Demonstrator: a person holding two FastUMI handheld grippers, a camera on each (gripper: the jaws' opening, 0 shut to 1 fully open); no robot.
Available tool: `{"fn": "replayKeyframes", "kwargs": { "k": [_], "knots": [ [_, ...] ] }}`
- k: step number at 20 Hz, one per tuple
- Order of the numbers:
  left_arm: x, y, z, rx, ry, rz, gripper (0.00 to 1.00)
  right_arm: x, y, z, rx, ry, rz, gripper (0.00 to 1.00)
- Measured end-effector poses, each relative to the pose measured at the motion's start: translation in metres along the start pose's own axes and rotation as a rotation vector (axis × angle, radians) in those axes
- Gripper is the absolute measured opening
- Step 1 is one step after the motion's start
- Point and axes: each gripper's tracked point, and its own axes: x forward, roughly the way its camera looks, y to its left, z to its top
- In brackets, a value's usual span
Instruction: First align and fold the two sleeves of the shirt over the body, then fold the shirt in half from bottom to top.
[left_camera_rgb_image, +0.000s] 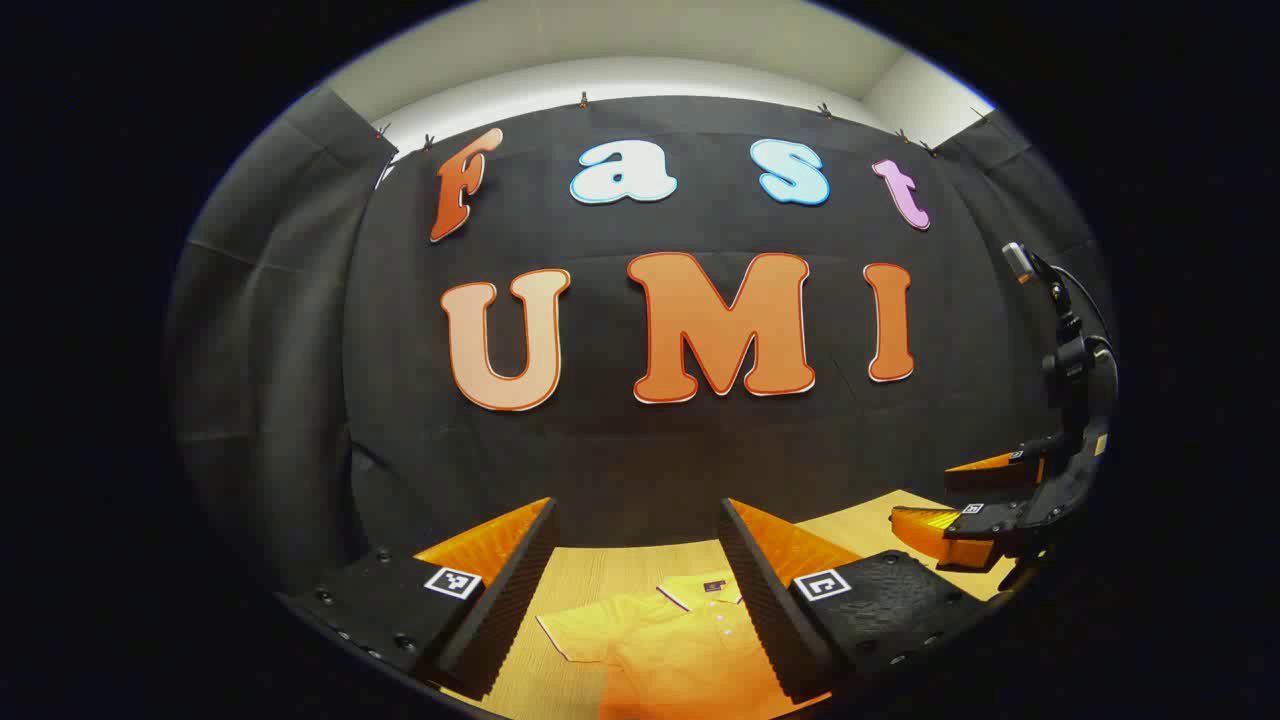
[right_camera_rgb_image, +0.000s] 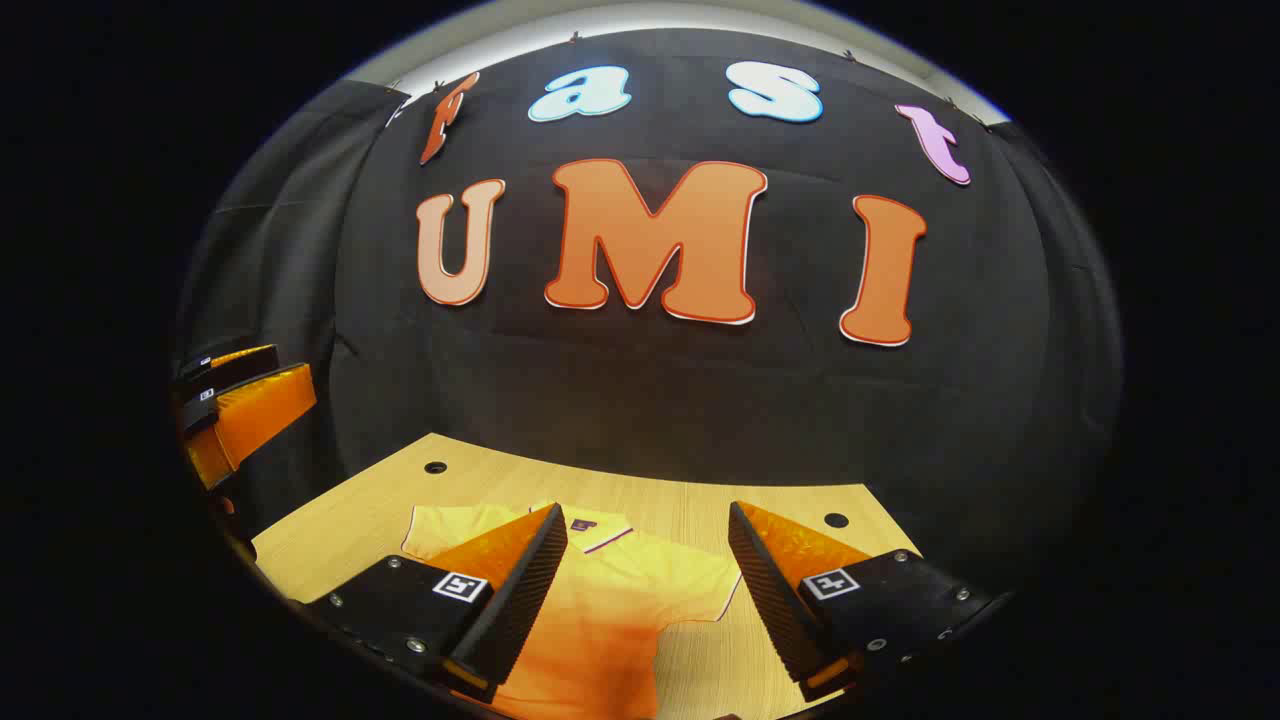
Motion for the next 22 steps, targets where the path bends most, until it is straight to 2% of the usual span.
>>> {"fn": "replayKeyframes", "kwargs": {
  "k": [6,11,15,22],
  "knots": [
    [-0.008,0.002,-0.003,0.023,0.023,0.038,0.97,0.011,0.019,-0.002,-0.003,-0.001,0.077,0.99],
    [-0.019,0.015,-0.003,0.034,0.032,0.106,0.96,0.014,0.026,-0.002,-0.003,0.007,0.122,0.98],
    [-0.018,0.008,-0.008,0.022,0.045,0.094,0.96,0.018,0.017,-0.014,0.005,0.034,0.105,0.99],
    [-0.019,0.005,-0.005,0.043,0.032,0.079,0.96,0.049,-0.032,-0.055,0.035,0.212,-0.013,0.98]
  ]
}}
